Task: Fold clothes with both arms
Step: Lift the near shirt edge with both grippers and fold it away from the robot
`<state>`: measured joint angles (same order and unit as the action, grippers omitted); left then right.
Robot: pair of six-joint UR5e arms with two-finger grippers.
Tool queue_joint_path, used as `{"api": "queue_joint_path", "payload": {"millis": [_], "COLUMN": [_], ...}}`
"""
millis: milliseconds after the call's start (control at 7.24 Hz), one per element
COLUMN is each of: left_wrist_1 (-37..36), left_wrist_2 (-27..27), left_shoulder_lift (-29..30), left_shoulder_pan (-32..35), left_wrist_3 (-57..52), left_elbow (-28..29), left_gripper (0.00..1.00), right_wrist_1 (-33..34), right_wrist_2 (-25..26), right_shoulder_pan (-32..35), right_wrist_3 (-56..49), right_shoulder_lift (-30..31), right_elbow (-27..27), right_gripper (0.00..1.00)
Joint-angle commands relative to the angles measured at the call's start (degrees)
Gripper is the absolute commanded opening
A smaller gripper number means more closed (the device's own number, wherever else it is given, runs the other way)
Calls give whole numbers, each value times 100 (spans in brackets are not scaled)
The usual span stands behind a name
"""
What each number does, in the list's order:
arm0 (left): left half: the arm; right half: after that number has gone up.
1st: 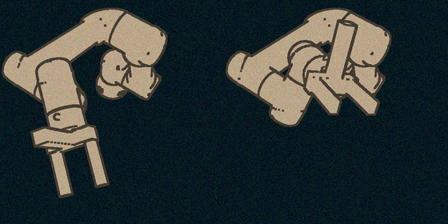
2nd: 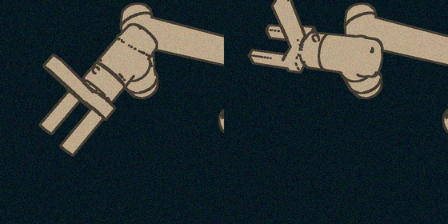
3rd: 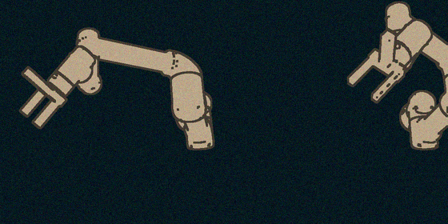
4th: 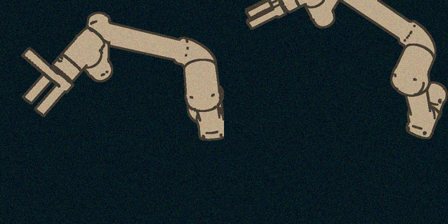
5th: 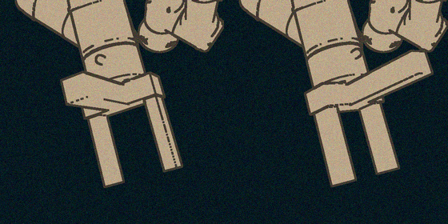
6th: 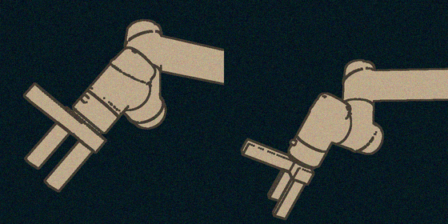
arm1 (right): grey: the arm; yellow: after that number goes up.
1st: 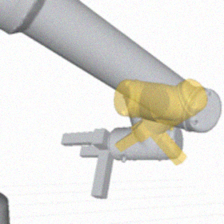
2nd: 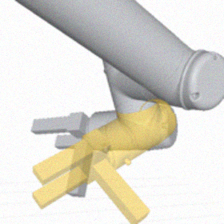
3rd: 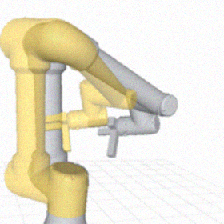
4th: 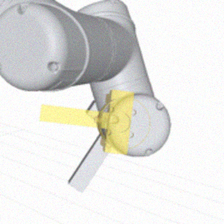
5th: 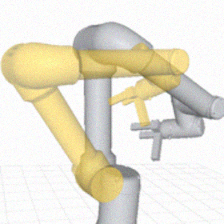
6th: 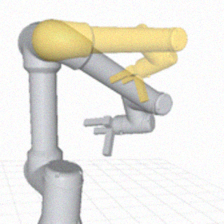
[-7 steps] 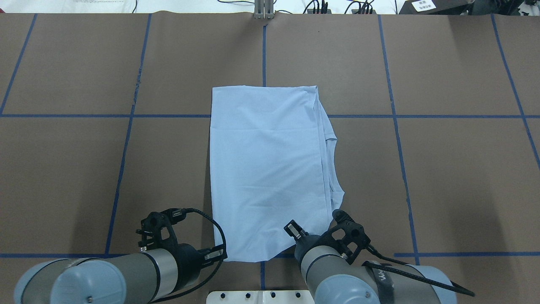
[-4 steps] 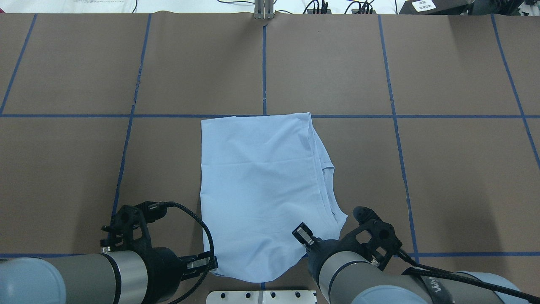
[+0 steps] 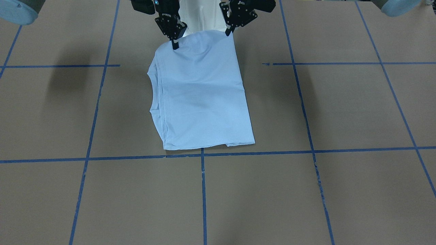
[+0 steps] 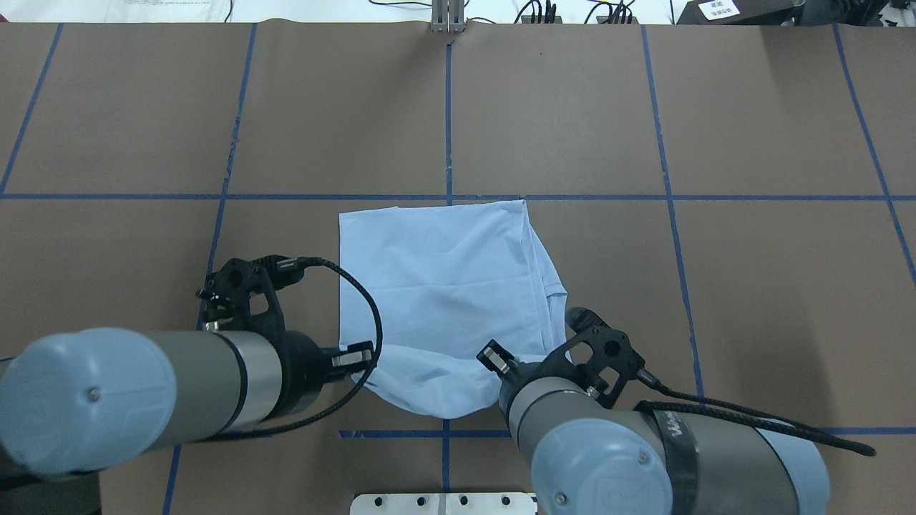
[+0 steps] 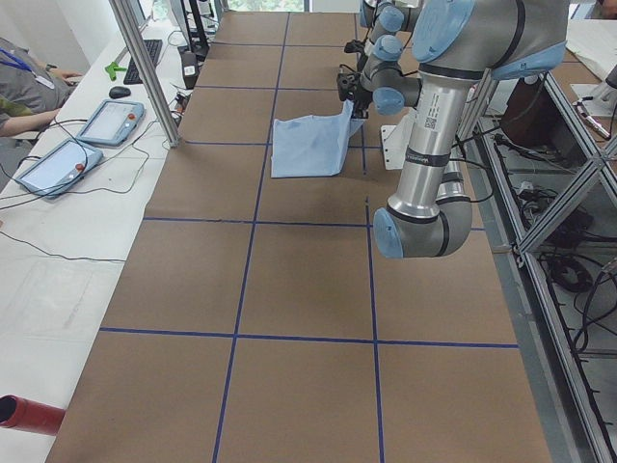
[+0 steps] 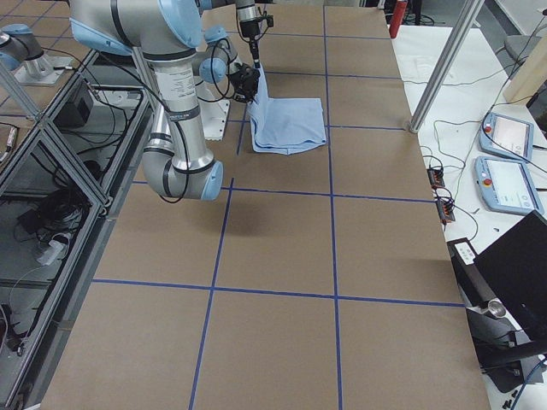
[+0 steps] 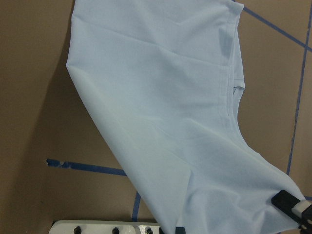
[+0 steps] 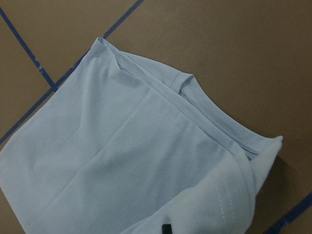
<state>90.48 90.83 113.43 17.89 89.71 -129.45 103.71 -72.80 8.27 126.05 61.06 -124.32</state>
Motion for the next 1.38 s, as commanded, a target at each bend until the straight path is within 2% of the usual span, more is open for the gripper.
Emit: {"api": "queue_joint_path", "payload": {"millis": [0, 138, 276, 553, 691, 829, 1244], "left_wrist_1": [222, 372, 600, 1328, 1436, 1446, 1786], "left_wrist_2": [13, 13, 5, -4, -13, -31, -31], "left_shoulder_lift": [170, 353, 512, 644, 819, 873, 891], "left_shoulder_pan": [800, 1004, 1119, 1243, 1261, 1252, 1252], "left_wrist_3": [-724, -814, -867, -902, -989, -1103, -1105], "left_elbow": [900, 1365, 1857, 2727, 3158, 3354, 3785], "left_gripper": [0, 0, 0, 0, 0, 0, 0], "right_wrist_1": [-491, -501, -831, -2217, -2362, -2373, -2373], "right_wrist_2": [-154, -486, -568, -612, -700, -796, -806], "right_shoulder_pan": [804, 1138, 1411, 1738, 1844, 1880, 1880], "right_wrist_3": [-588, -739, -827, -1090, -1196, -1206, -1223], "right_shoulder_lift": [-311, -635, -865, -1182, -1332, -1394, -1395], "right_elbow": [845, 1301, 1923, 3443, 3772, 3906, 3995], "right_gripper": [0, 0, 0, 0, 0, 0, 0]}}
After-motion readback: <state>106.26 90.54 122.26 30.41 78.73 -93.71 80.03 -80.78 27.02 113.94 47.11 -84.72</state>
